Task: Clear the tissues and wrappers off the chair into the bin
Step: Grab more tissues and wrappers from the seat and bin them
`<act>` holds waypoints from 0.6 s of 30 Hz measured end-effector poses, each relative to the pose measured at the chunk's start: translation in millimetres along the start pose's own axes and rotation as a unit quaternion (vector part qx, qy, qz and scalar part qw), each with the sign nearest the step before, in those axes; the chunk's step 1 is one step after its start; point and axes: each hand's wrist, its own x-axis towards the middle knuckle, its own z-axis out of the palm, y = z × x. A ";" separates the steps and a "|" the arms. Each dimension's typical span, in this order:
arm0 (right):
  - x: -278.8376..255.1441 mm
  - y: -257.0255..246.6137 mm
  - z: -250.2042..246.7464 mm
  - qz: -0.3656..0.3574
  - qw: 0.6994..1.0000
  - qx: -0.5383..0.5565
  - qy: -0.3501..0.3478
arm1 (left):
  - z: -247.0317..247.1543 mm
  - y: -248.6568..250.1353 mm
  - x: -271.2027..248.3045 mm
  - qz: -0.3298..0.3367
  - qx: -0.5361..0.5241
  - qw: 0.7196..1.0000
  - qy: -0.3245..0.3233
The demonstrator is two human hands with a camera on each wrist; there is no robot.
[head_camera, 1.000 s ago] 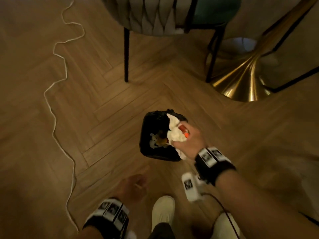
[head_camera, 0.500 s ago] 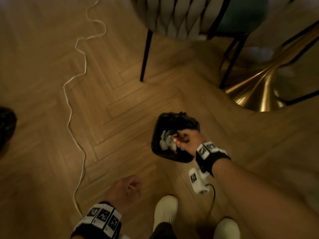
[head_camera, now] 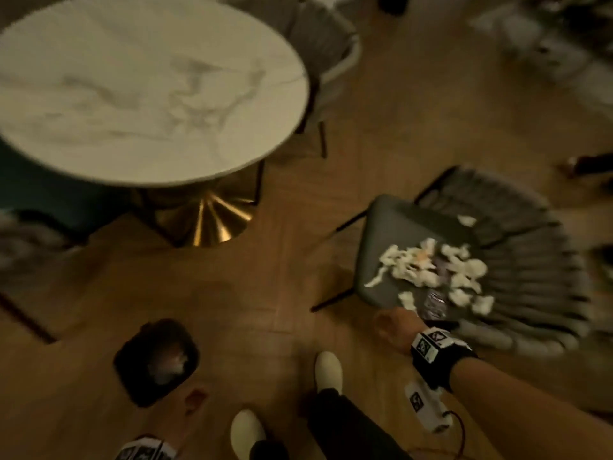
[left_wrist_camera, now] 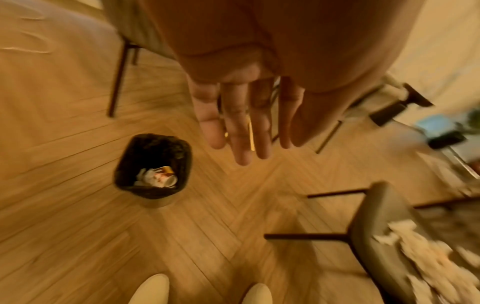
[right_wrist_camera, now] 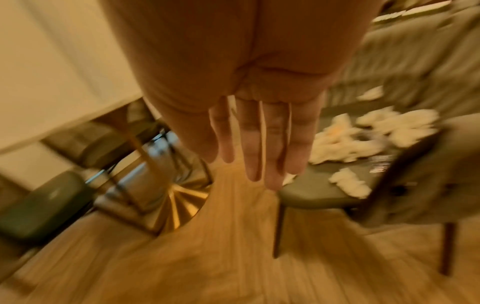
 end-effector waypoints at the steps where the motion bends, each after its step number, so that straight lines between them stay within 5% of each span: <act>1: -15.7 28.4 -7.3 0.025 0.999 0.028 0.026 | 0.4 28.6 -0.1 0.010 0.020 1.000 -0.013; 9: -84.5 213.1 0.8 0.174 0.959 0.215 0.067 | 58.8 199.1 2.4 0.091 0.167 0.978 -0.080; 18: 21.1 378.3 -98.4 0.160 0.938 0.291 0.101 | 202.8 395.8 87.0 0.099 0.222 0.963 -0.116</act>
